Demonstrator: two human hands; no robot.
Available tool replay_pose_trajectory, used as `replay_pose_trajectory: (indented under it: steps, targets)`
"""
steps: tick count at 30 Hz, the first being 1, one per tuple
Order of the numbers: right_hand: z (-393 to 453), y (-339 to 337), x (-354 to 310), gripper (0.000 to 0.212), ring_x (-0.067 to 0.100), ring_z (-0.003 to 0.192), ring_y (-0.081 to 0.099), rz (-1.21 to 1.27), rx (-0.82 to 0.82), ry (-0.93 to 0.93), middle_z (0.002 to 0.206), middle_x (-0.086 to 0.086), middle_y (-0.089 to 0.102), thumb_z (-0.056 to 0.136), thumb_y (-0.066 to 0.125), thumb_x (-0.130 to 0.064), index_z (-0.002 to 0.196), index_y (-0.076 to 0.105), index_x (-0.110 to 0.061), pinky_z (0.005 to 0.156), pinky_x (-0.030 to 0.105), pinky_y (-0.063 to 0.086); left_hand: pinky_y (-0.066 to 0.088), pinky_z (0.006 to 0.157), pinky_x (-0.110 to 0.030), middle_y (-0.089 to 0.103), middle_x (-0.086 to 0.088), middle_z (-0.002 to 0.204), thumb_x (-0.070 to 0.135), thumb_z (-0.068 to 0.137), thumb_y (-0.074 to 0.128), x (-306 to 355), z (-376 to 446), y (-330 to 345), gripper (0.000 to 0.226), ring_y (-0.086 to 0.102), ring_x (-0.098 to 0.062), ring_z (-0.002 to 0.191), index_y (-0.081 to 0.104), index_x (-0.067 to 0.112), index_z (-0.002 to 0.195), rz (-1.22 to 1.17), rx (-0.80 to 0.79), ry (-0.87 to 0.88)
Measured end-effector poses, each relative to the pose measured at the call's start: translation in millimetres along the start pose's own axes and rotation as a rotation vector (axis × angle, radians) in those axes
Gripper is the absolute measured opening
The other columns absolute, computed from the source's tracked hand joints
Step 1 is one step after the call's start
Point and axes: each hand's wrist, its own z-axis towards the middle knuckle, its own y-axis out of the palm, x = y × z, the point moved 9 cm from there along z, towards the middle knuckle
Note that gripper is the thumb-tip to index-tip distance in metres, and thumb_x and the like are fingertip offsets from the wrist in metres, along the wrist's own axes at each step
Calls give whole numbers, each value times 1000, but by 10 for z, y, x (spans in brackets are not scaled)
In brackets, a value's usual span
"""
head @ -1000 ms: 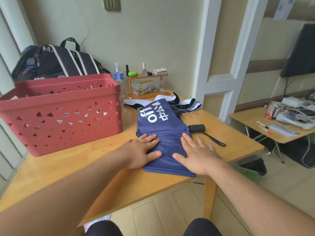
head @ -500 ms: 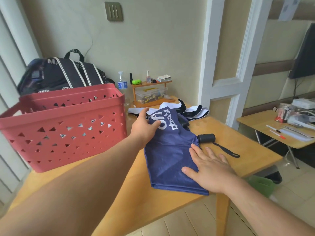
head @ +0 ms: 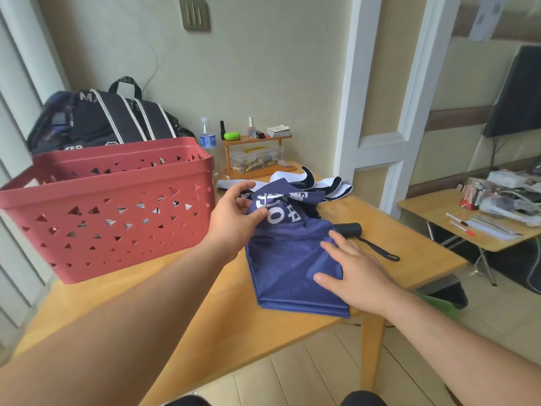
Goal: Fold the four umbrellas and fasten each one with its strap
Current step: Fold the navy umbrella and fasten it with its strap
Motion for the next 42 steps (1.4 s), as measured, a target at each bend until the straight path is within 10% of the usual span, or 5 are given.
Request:
replay_pose_trajectory:
  steps: [5,16,30,37,42]
  targets:
    - [65,-527,-176,20,19,118,64,154,436,-50,122,-11,72,95,68,-32,111,78,-25,97,31,48,46,60,-23,53,2,85,19,91,80,71,-15,7,25,51,-14,69,66,34,104,-37,13,-17]
    - [907,-627,-611,50,14,124,62,1068,144,48,133,-5,66,91,65,12,118,63,-29,98,34,56,47,70,-34,50,-6,89,-4,87,77,-51,-188,-32,36,48,-20,76,68,26,104,-116,-58,-64]
    - [636,-940,-412,47,31,82,69,703,377,55,92,11,73,89,78,-15,117,55,-44,76,44,57,54,105,-43,58,13,145,9,69,65,-404,-273,234,117,62,-19,122,7,63,155,206,-398,-229]
    - [392,-708,-378,47,24,86,65,567,343,-42,84,-2,70,86,79,-16,115,59,-46,86,43,53,51,62,-12,73,6,113,6,93,62,-32,-100,-10,51,73,-2,80,62,37,134,-120,-38,-146]
    - [246,-587,-197,43,12,93,67,573,395,-11,97,-10,73,87,81,-14,115,67,-43,86,36,55,53,77,-30,69,-2,107,33,94,76,-125,-63,-24,34,70,-20,95,65,35,126,-131,29,-178]
